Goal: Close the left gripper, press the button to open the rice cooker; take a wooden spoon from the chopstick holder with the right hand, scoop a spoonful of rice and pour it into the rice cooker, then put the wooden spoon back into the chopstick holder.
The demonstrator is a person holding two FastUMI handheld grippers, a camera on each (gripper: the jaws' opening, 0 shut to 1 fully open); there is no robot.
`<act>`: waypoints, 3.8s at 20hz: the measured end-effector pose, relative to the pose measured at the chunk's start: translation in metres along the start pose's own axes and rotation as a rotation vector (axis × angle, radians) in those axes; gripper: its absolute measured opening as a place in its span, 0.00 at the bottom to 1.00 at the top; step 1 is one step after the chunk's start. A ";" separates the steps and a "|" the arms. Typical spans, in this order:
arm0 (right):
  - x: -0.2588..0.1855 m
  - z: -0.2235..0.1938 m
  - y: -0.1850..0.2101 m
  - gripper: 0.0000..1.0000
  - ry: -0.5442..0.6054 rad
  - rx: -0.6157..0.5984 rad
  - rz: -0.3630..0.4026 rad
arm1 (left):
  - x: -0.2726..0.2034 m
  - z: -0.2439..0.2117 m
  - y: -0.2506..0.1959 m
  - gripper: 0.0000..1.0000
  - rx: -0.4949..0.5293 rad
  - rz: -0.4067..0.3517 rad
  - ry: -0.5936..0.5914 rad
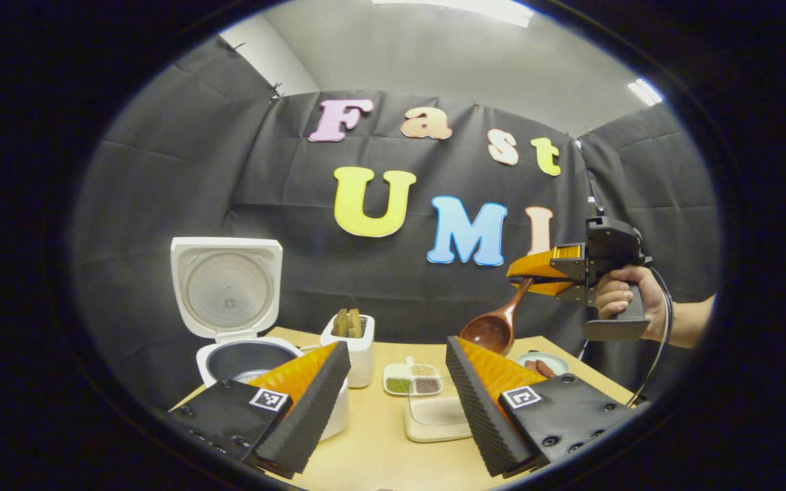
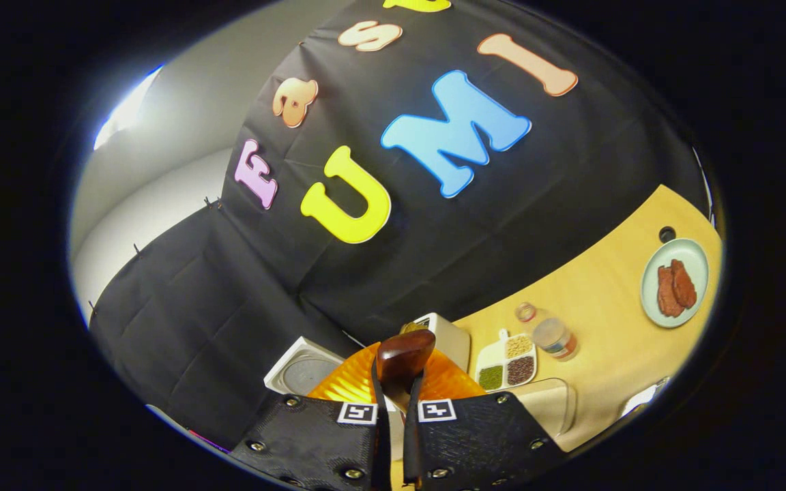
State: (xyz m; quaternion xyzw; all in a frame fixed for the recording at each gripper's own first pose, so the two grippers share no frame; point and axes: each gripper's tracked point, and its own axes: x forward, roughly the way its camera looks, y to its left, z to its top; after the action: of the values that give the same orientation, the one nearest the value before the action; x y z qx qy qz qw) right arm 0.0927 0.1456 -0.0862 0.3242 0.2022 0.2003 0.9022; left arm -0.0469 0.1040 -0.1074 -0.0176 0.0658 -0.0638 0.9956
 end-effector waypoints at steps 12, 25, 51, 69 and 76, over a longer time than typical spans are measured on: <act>-0.086 0.047 -0.110 0.07 -0.084 0.055 -0.157 | 0.019 0.021 -0.072 0.96 0.022 -0.046 -0.014; -0.122 0.018 -0.224 0.07 -0.061 -0.054 -0.415 | 0.036 0.017 -0.082 0.96 0.053 -0.033 0.025; -0.149 -0.048 -0.287 0.98 -0.016 -0.366 -0.615 | 0.034 0.018 -0.064 0.98 0.049 -0.016 0.025; -0.146 0.068 -0.041 0.98 -0.337 -0.689 -0.340 | 0.059 0.104 0.060 0.97 0.009 0.143 -0.063; -0.132 0.053 -0.017 0.93 -0.320 -0.724 -0.292 | 0.090 0.145 0.180 0.98 0.040 0.264 -0.038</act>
State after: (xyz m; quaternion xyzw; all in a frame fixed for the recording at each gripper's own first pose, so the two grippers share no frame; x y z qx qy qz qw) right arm 0.0117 0.0419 -0.0291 -0.0189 0.0200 0.0759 0.9967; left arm 0.0833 0.2749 0.0171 0.0096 0.0472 0.0670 0.9966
